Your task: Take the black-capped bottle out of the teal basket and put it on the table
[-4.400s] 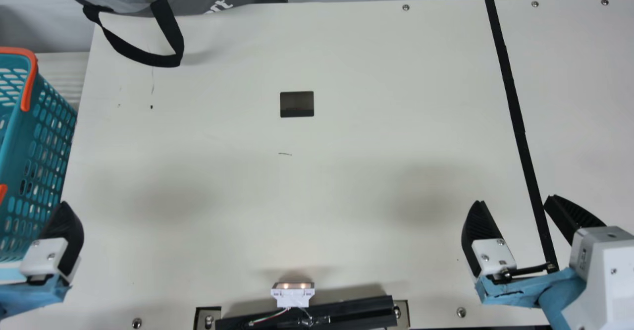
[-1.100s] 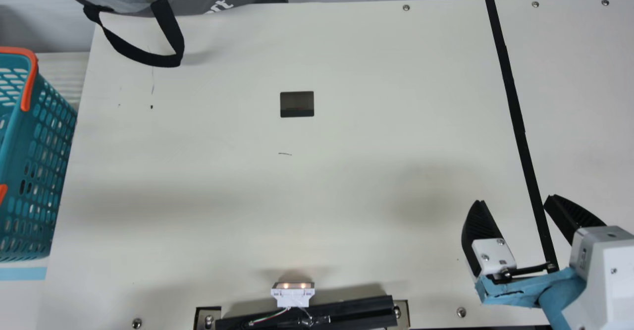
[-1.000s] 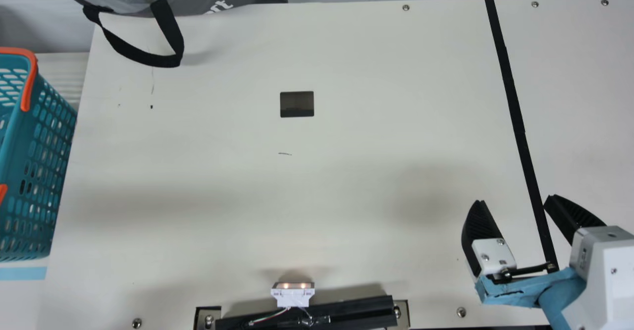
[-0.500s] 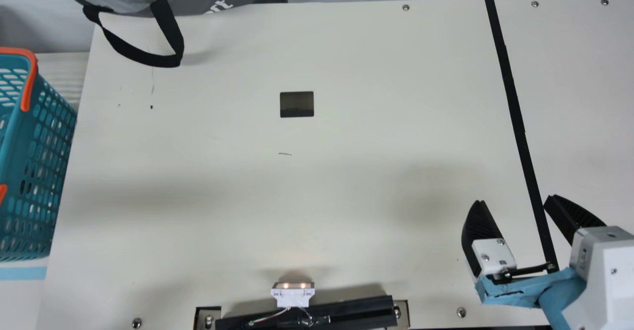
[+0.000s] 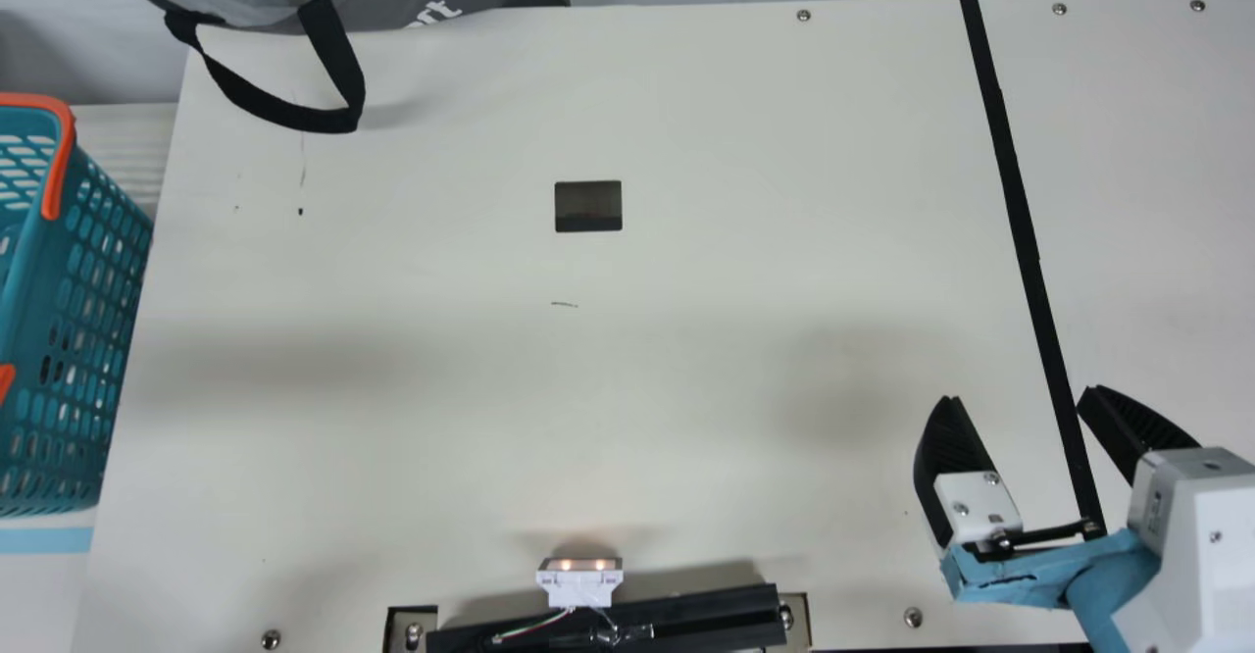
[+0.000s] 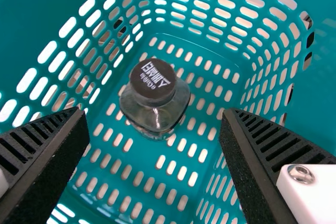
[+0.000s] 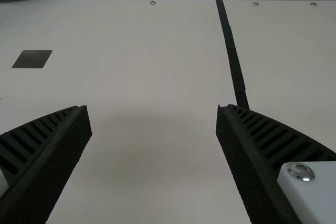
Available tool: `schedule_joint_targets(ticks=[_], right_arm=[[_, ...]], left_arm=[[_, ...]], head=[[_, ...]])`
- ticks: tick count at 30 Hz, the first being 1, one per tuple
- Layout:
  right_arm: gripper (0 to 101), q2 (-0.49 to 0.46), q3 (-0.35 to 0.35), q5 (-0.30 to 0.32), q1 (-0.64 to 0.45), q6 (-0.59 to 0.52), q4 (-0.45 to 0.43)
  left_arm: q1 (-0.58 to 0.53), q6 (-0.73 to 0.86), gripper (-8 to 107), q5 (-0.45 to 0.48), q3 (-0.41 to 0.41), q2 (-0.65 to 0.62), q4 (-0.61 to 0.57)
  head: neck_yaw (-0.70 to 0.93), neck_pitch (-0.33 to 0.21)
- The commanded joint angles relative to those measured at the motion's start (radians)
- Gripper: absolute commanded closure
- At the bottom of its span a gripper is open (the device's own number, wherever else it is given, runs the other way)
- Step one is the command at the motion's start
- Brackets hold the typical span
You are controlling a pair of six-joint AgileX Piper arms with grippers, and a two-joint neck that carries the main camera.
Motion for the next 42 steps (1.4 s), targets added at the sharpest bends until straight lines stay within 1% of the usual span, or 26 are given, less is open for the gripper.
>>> schedule_joint_targets(ticks=[1,15,26,42], right_arm=[[10,0.0,0.0,0.0,0.0,0.0,0.0],[10,0.0,0.0,0.001,0.0,0.0,-0.001],[10,0.0,0.0,0.001,0.0,0.0,-0.001],[10,0.0,0.0,0.001,0.0,0.0,-0.001]], left_arm=[[-0.007,0.001,-8,-0.006,-0.007,0.008,-0.004],[-0.037,-0.001,-8,-0.05,-0.063,0.084,-0.018],[-0.038,0.006,-8,-0.078,-0.083,0.125,-0.023],[-0.019,0.079,-8,-0.098,-0.116,0.185,-0.073]], head=[[0.003,-0.004],[0.003,-0.004],[0.003,-0.004],[0.003,-0.004]])
